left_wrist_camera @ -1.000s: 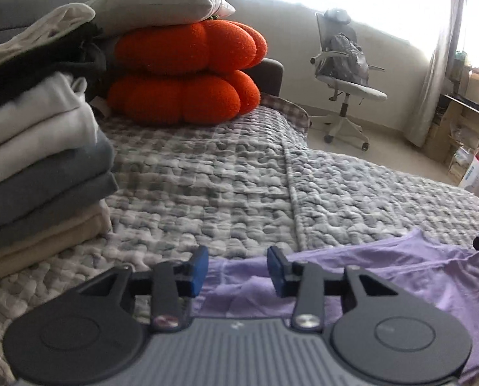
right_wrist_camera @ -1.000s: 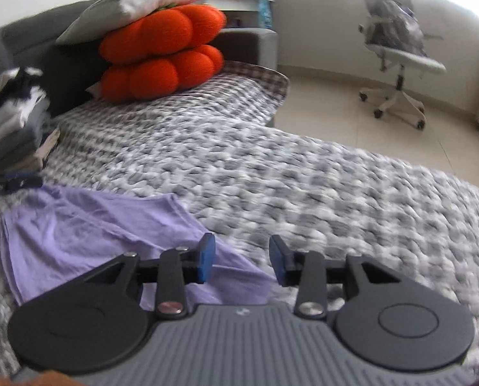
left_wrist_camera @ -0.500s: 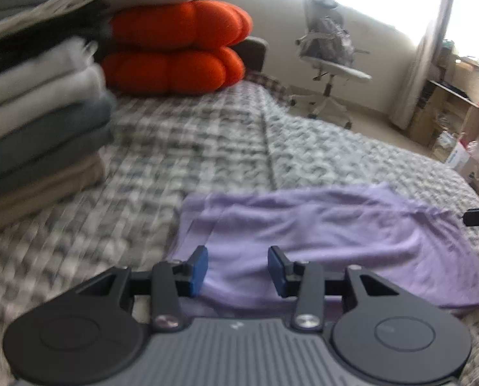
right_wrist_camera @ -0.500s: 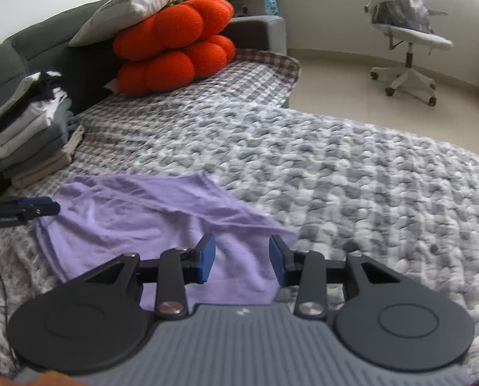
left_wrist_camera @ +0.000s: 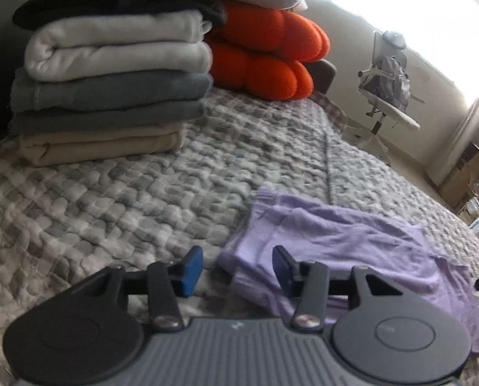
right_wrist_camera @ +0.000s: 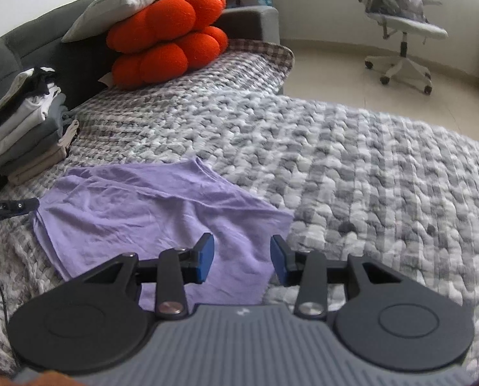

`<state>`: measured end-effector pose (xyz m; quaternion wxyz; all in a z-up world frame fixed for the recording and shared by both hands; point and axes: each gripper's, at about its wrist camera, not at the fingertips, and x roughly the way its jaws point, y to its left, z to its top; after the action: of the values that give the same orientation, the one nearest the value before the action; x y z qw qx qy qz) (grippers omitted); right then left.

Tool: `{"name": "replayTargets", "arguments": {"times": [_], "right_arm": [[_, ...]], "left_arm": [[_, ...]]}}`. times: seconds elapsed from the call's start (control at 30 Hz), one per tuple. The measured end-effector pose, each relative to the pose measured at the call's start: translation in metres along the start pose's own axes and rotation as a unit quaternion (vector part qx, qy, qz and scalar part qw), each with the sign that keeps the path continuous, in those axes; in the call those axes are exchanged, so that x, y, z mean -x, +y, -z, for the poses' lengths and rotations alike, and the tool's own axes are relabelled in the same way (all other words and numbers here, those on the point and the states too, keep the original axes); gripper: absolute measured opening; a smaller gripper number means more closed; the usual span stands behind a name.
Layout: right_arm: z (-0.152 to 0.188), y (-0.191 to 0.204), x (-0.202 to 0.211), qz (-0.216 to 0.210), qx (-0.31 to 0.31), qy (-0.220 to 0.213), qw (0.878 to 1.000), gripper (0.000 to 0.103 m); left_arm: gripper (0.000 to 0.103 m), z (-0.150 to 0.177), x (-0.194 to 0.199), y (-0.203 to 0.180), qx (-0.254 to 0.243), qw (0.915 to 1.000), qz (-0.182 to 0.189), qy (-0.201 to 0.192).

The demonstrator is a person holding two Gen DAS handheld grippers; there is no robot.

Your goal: Fold clothes

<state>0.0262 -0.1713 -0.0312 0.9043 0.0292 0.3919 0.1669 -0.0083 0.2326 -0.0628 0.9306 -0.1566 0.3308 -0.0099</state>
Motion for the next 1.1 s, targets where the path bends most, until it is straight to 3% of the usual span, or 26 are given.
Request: {"name": "replayTargets", "arguments": {"times": [0.3, 0.6, 0.93, 1.1], "right_arm": [[0.007, -0.025, 0.009, -0.046, -0.077, 0.047, 0.995, 0.043], [0.027, -0.045, 0.023, -0.116, -0.139, 0.087, 0.98, 0.043], [0.043, -0.054, 0.024, -0.184, -0.193, 0.112, 0.957, 0.043], [0.051, -0.06, 0.022, -0.207, -0.212, 0.119, 0.948, 0.027]], "left_arm": [[0.052, 0.001, 0.016, -0.068, -0.072, 0.9944, 0.076, 0.015], [0.052, 0.022, 0.017, -0.143, -0.177, 0.9705, 0.158, 0.044], [0.053, 0.045, 0.016, -0.191, -0.221, 0.9543, 0.194, 0.056], [0.054, 0.06, 0.02, -0.209, -0.251, 0.943, 0.21, 0.06]]}}
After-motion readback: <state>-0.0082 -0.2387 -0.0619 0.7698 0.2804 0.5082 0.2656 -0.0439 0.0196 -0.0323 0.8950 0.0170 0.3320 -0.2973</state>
